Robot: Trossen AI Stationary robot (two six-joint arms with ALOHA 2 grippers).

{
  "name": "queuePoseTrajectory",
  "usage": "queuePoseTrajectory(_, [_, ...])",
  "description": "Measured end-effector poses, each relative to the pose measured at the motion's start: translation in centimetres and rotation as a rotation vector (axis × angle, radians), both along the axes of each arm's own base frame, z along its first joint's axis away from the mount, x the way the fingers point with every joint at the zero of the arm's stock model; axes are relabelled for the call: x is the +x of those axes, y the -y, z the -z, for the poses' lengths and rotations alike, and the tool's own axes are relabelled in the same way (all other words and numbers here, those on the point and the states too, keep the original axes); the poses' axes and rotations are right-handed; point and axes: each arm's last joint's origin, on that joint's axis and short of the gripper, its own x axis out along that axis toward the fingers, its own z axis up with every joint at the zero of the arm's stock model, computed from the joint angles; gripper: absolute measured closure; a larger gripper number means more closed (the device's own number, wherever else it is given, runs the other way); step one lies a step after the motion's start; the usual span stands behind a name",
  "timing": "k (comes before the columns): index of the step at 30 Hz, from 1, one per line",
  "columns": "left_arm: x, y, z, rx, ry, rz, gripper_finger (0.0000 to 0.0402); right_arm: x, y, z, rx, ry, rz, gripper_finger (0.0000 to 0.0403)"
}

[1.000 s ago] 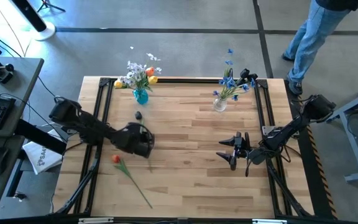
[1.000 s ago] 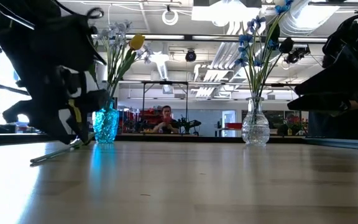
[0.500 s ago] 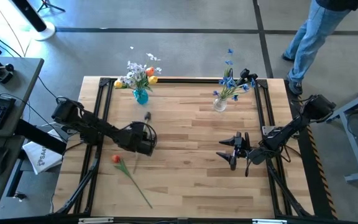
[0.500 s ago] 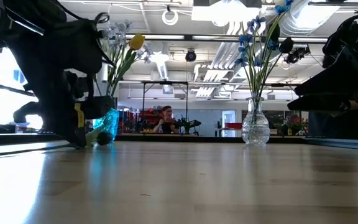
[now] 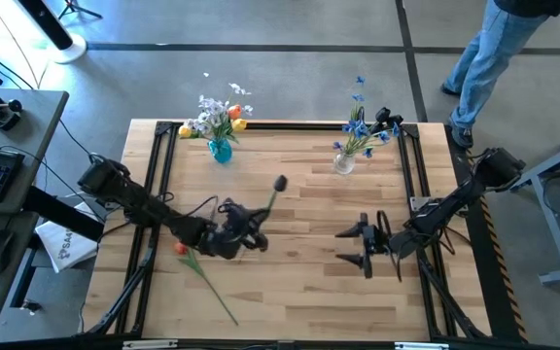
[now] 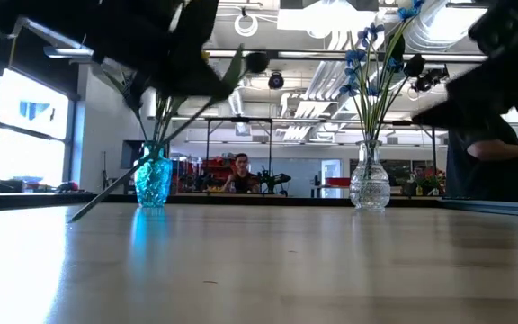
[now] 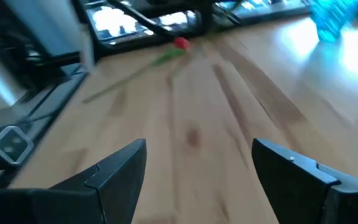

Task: Sort flowers into vase by color
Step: Put the black flower into the transparent vase

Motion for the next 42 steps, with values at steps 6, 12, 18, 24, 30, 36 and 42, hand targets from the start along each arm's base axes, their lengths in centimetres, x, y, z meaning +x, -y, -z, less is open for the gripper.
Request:
queuePoseTrajectory(6, [1.4,1.7,-2.8,0.171,0.163,0.273,0.04,3.1,-1.8,-2.8,-0.165,0.076,-0.044,0.0118])
queuePoseTrajectory(12, [2.3,2.8,-3.3,0.318,0.395,0.538,0.0401,7.8,-2.5,-4.1,-0.229,0.094,0.021,0.0162])
queuePoseTrajectory(18, [4.2,4.0,-3.1,0.433,0.43,0.591,0.0401,12.5,-2.9,-5.1,-0.266,0.116,0.052,0.0207])
queuePoseTrajectory(24, [4.8,4.7,-3.3,0.488,0.392,0.611,0.0401,14.5,-3.4,-5.8,-0.252,0.129,-0.083,0.025])
queuePoseTrajectory(30, [4.4,5.5,-3.4,0.509,0.366,0.601,0.04,14.4,-3.4,-6.0,-0.261,0.101,-0.095,0.0333])
queuePoseTrajectory(36, [4.1,6.0,-3.2,0.514,0.323,0.562,0.0398,14.3,-3.4,-6.0,-0.266,0.102,-0.1,0.0394])
queuePoseTrajectory(42, [4.0,6.3,-3.1,0.531,0.312,0.563,0.0397,14.3,-3.4,-5.8,-0.27,0.082,-0.103,0.0358])
